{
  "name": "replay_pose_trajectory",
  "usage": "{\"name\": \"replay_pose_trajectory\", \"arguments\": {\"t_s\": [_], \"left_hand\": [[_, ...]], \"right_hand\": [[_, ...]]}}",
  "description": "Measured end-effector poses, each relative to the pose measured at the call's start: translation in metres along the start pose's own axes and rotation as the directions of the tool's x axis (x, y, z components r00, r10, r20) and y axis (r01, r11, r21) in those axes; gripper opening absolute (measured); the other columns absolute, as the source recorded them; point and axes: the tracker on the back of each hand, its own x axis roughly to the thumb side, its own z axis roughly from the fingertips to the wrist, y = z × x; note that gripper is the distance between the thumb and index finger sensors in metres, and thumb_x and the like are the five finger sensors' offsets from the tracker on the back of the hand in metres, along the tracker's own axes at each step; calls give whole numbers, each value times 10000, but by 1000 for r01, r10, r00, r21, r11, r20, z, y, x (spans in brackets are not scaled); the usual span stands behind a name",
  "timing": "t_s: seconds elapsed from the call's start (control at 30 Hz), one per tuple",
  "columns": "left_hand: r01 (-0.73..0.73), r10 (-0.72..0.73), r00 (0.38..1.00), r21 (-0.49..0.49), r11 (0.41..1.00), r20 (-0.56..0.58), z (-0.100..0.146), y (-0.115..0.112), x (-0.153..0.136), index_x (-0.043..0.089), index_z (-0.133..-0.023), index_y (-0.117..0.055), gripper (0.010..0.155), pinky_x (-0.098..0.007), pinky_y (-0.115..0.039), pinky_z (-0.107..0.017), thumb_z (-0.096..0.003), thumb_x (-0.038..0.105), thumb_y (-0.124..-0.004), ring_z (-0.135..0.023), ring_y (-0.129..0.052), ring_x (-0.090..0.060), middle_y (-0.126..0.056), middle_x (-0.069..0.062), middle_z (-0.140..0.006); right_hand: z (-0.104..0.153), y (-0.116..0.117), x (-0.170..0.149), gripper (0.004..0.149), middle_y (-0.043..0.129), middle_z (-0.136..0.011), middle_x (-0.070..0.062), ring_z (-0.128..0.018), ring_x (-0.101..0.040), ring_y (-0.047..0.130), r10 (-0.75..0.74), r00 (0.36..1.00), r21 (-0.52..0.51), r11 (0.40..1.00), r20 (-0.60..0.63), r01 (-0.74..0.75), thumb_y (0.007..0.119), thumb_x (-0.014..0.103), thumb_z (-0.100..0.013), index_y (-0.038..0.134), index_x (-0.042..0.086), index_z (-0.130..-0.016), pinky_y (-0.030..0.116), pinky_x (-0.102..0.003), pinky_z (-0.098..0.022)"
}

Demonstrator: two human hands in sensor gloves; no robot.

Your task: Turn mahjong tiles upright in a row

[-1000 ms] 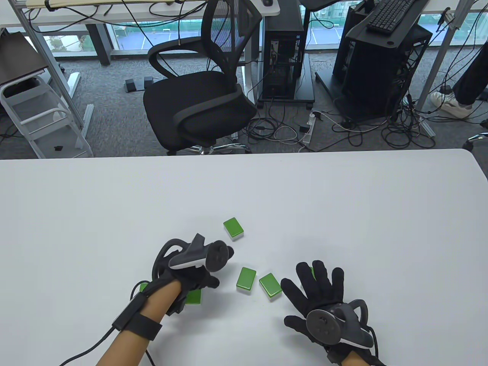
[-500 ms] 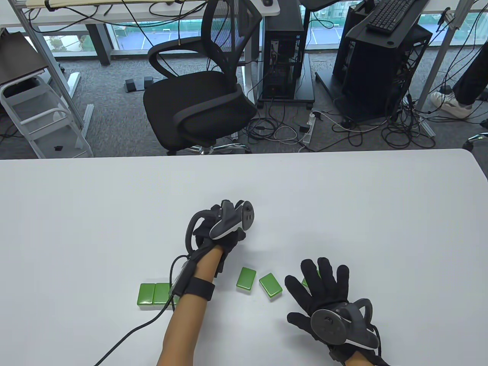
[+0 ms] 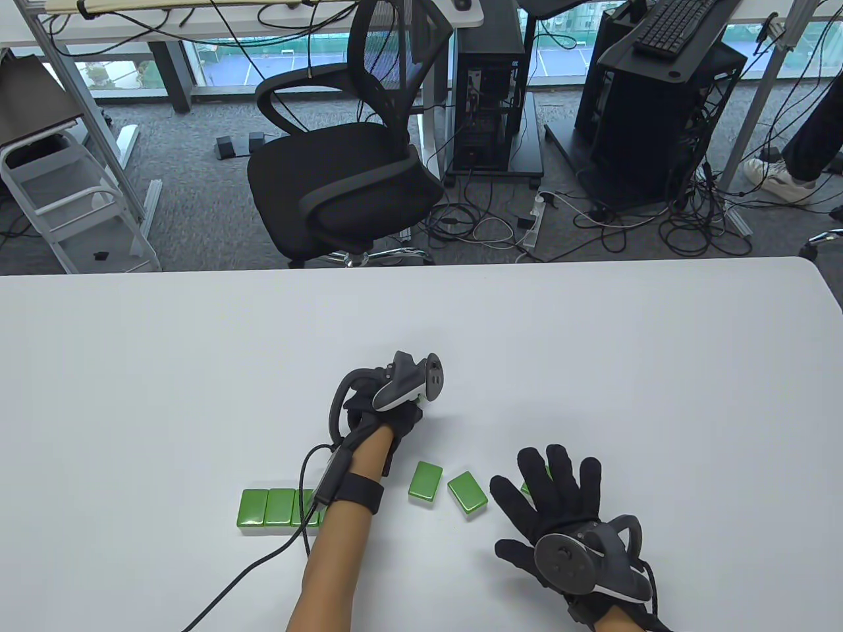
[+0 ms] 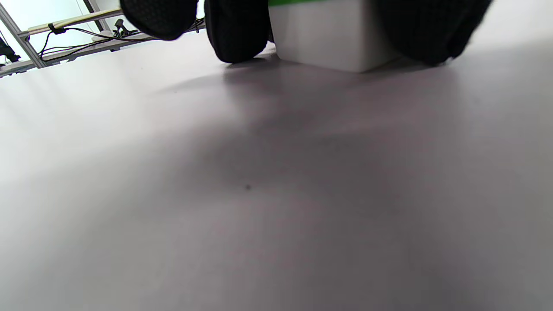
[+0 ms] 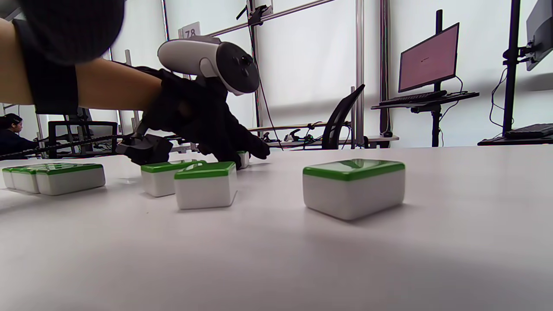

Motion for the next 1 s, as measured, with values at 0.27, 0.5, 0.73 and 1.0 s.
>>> {"name": "replay_pose_trajectory", "arguments": {"t_s": [0.27, 0.5, 0.73, 1.0], "left_hand": [[-5, 3, 999, 49, 999, 48, 11, -1, -2, 431, -1006, -480, 742, -547, -671, -712, -340, 512, -795, -956, -804, -270, -669, 18, -1079], [-41, 23, 985, 105, 994, 169, 47, 14, -16, 425, -1012, -475, 768, -549, -675, -711, -325, 515, -807, -956, -814, -265, -682, 25, -1076], [-67, 17, 951, 153, 986, 310, 97, 17, -38, 421, -1015, -476, 780, -551, -679, -708, -318, 516, -815, -957, -817, -266, -685, 25, -1078], [-54, -18, 913, 164, 985, 408, 146, -12, -59, 419, -1011, -489, 781, -555, -690, -702, -310, 517, -822, -947, -836, -272, -702, 26, -1070]], "right_hand": [[0, 0, 0, 861, -119, -1109, 3, -974, -389, -121, -2, 1000, -1, 1000, -2, 2, 680, 606, -436, 27, 476, -980, 31, -709, -673], [0, 0, 1, 861, -118, -1108, 2, -973, -391, -119, 5, 1000, 0, 1000, 6, -5, 679, 607, -436, 25, 473, -980, 33, -710, -672], [1, 0, 2, 861, -118, -1108, 0, -972, -392, -117, 12, 1000, 2, 1000, 7, -12, 678, 608, -436, 23, 473, -979, 34, -711, -671], [1, -1, 1, 862, -117, -1108, -2, -971, -394, -117, 17, 1000, -3, 1000, -1, -17, 677, 609, -436, 21, 471, -978, 36, -711, -669]]}}
